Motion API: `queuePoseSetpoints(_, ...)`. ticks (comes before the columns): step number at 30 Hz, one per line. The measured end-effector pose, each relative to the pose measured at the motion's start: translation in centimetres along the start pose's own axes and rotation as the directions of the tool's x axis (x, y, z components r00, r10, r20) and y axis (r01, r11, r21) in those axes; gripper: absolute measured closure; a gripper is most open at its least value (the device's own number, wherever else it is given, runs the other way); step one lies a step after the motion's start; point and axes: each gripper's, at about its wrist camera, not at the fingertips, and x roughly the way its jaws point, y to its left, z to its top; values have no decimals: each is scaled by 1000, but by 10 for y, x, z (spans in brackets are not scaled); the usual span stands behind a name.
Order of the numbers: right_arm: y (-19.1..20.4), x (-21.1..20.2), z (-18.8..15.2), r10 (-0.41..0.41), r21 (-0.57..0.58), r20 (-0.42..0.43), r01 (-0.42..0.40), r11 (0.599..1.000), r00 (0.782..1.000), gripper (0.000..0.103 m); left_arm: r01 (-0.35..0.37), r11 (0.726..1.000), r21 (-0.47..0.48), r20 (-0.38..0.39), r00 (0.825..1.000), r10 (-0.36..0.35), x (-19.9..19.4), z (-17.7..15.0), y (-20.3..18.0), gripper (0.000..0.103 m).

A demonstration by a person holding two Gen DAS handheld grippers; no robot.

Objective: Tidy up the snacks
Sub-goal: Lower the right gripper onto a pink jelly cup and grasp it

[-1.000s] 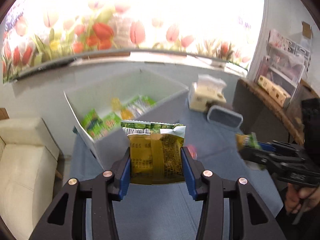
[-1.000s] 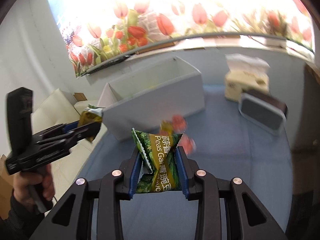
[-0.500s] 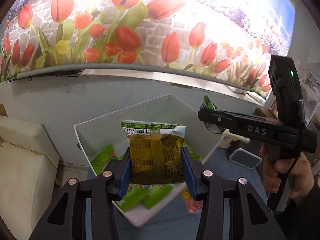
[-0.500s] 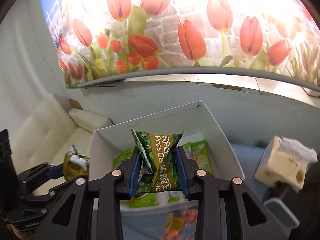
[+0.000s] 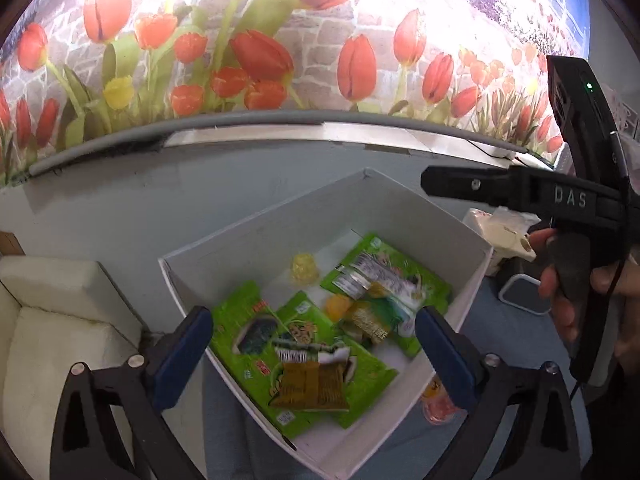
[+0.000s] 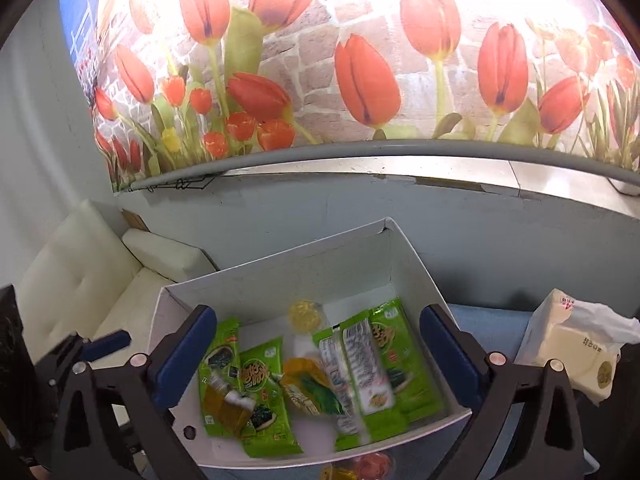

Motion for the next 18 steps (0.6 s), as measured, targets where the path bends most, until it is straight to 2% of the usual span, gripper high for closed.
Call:
queuePoseSetpoints(4, 2, -11, -4, -37, -24, 18, 37, 999, 999, 0, -2, 1000, -7, 16, 1000, 2, -8, -3, 0, 0)
queuePoseSetpoints(9, -2, -33, -30, -47, -61, 31, 49, 997, 998, 0, 23, 999, -35, 44, 999, -21, -28, -10, -3, 0)
queuePoseSetpoints(13, -12, -53, -67, -54, -95, 18, 56, 994, 998, 0, 19, 1000, -8, 63, 998, -19, -43, -27, -18, 0)
queuePoseSetpoints(15, -19, -65, -90, -45, -108, 34, 48, 993, 998, 0, 26, 1000, 4, 61, 998, -26, -50, -43, -29, 0)
queuePoseSetpoints(18, -30, -72, -127, -22, -121, 4, 22, 992, 1000, 0, 52, 999, 16, 52, 997, -53, -58, -71, -46, 0)
